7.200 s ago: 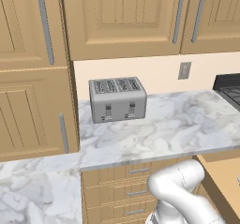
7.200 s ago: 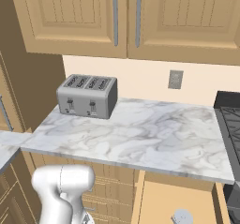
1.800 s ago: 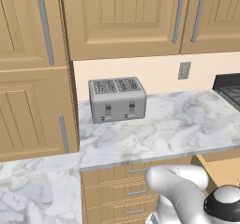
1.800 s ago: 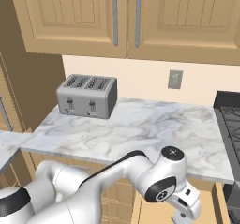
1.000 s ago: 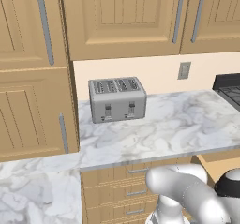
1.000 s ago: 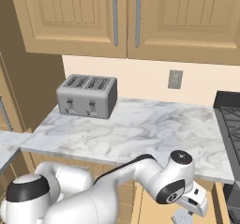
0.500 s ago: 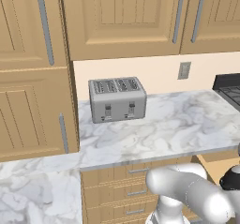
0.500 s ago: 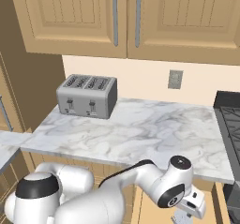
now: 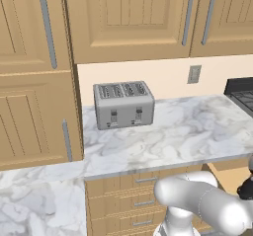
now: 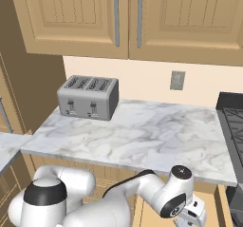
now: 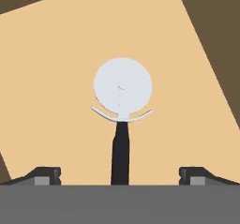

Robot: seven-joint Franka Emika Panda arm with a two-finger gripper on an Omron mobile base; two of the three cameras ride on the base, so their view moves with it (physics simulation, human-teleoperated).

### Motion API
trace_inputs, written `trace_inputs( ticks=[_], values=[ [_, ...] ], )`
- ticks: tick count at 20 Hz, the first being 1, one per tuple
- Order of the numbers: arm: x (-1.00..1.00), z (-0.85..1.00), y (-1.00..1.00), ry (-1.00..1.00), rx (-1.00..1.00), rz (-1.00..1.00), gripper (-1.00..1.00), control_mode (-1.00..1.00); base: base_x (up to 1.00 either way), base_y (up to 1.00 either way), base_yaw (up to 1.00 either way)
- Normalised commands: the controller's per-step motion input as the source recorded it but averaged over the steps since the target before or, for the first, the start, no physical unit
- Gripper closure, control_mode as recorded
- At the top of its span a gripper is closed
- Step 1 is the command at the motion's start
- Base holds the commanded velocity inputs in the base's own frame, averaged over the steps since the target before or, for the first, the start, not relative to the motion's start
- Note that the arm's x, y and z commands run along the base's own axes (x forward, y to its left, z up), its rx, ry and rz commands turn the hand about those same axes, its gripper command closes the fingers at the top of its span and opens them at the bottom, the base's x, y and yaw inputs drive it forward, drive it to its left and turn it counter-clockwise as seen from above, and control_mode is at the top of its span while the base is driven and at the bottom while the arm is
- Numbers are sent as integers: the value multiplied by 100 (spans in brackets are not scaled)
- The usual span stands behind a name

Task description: Take the pizza cutter from the drawer on the right and place it on the dining counter for cutting.

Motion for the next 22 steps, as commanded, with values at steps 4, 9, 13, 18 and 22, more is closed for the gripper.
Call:
trace_inputs(
  ticks=[4, 9, 13, 18, 22],
  values=[
    [0, -28, 0, 0, 0, 3, -100, -100, 0, 0, 0],
    [0, -35, 0, 0, 0, 4, -100, -100, 0, 0, 0],
    [0, -32, 0, 0, 0, 3, -100, -100, 0, 0, 0],
    [0, -15, 0, 0, 0, 0, -100, -100, 0, 0, 0],
    [0, -14, -1, 0, 0, 0, -100, -100, 0, 0, 0]
  ],
)
